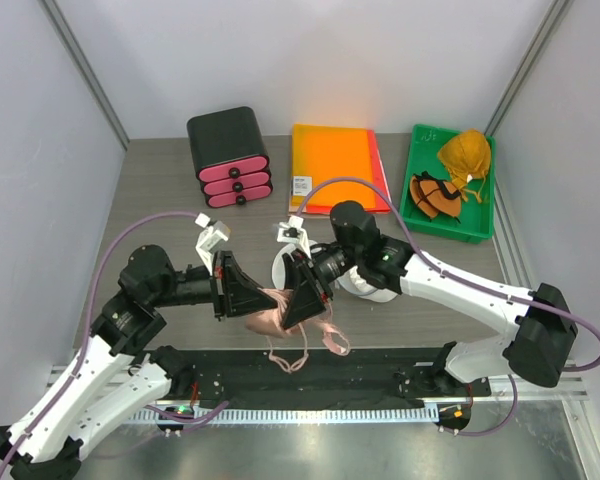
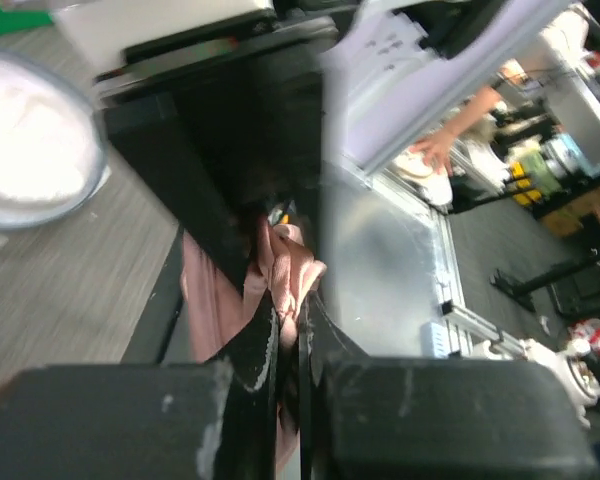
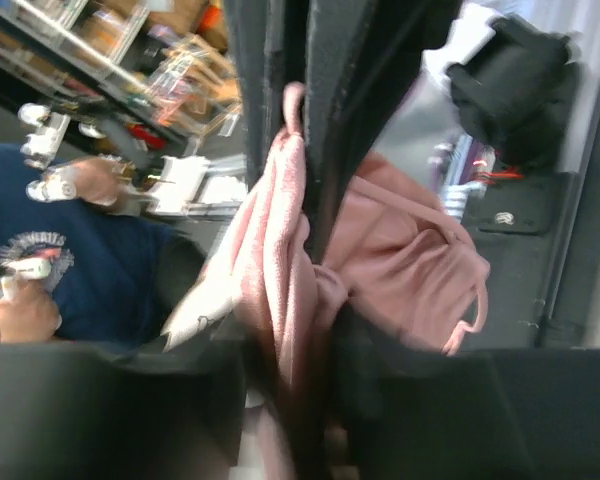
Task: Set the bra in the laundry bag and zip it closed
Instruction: Adjust the bra.
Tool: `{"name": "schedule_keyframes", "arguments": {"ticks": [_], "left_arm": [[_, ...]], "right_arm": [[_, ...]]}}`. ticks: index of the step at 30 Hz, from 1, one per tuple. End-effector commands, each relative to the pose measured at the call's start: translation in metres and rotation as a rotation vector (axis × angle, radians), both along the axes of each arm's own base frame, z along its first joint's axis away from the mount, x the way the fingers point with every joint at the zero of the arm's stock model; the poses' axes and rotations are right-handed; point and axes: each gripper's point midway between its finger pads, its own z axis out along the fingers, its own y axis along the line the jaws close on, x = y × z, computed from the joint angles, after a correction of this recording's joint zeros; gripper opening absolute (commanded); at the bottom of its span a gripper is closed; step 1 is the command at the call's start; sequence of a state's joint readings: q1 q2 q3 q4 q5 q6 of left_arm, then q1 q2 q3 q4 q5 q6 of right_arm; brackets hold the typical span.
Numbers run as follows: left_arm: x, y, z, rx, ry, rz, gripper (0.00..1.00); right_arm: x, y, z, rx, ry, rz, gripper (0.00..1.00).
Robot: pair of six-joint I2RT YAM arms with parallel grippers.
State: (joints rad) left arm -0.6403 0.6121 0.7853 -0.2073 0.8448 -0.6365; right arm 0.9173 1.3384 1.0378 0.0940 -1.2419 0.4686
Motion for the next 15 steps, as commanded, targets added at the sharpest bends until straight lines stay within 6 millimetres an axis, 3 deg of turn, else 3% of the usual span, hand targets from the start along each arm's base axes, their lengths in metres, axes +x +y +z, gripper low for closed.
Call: {"name": "schedule_keyframes", "arguments": {"ticks": [1, 3, 5, 6, 10, 15], "left_arm": [[0.042, 0.016, -0.007, 0.129, -0.004, 0.283, 0.00], [0.054, 0.030, -0.028, 0.244, 0.058, 0.394, 0.00], [0.073, 0.042, -0.035, 0.312, 0.079, 0.518, 0.00], [0.073, 0.047, -0.043, 0.351, 0.103, 0.539, 0.00], [0.074, 0.047, -0.050, 0.361, 0.111, 0.541, 0.00], [0.058, 0.034, -0.048, 0.322, 0.117, 0.424, 0.00]], "right_arm": [[0.025, 0.010, -0.011, -0.036, -0.088, -0.131, 0.56], [0.052, 0.009, -0.037, -0.131, -0.136, -0.276, 0.78], [0.073, 0.003, -0.060, -0.202, -0.150, -0.392, 0.87], [0.092, -0.002, -0.068, -0.233, -0.167, -0.481, 0.91], [0.122, -0.020, -0.094, -0.311, -0.221, -0.642, 0.98], [0.117, -0.021, -0.106, -0.235, -0.268, -0.622, 1.00]]}}
